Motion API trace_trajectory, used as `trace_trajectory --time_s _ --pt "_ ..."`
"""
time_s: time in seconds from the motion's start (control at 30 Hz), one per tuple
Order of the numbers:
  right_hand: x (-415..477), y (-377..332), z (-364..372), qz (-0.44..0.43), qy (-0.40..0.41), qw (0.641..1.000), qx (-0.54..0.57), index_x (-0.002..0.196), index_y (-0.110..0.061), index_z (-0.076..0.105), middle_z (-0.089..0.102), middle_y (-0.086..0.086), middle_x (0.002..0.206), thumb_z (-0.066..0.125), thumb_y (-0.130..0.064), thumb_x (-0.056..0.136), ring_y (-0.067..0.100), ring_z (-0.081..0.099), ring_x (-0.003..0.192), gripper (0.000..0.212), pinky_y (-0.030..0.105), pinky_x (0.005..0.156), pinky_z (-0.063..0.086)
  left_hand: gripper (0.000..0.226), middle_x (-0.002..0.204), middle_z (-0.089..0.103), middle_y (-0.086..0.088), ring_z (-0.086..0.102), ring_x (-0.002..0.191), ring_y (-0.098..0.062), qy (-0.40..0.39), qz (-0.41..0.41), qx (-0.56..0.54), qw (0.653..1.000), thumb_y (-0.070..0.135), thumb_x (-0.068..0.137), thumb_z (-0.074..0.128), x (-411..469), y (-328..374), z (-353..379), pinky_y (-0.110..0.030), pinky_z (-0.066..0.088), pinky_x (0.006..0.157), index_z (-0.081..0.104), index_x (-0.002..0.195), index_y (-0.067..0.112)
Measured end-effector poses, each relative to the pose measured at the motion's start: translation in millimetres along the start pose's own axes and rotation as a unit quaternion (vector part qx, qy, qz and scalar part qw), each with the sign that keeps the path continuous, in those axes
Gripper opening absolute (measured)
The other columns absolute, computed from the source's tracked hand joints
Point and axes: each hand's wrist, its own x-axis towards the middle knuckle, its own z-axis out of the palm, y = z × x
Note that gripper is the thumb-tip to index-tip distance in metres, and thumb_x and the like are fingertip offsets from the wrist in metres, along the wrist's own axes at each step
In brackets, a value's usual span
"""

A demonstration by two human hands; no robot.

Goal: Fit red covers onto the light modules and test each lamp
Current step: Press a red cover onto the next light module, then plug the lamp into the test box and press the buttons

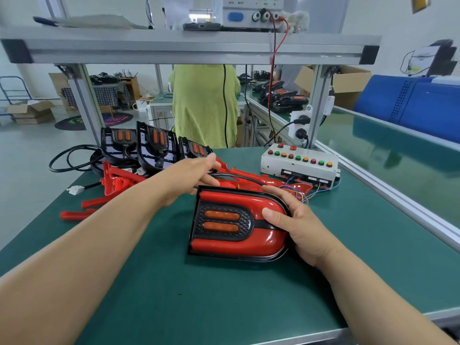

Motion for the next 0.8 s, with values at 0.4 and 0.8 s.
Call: trace_trajectory --time_s 0.4,0.8 --pt "-3 0 -4 0.02 -0.061 0.997 0.031 0.128 -0.024 0.063 0.073 0.011 0.116 0.069 -0.004 0.071 0.025 0.071 0.098 0.061 0.034 0.078 0.059 0.058 0.125 0.068 -0.007 0.064 0.111 -0.02 -0.121 -0.047 0.147 0.981 0.062 0.101 0.024 38 44 32 -0.039 0.045 0.107 0.055 0.135 0.028" --pt "-2 3 -4 0.038 -0.078 0.996 0.014 0.121 -0.024 0.068 0.072 0.012 0.112 0.067 -0.004 0.071 0.026 0.069 0.094 0.054 0.036 0.079 0.059 0.012 0.09 0.065 -0.009 0.065 0.083 -0.019 0.058 0.058 -0.44 0.894 0.018 0.102 0.051 37 52 14 -0.034 0.059 0.074 0.059 0.1 0.009"
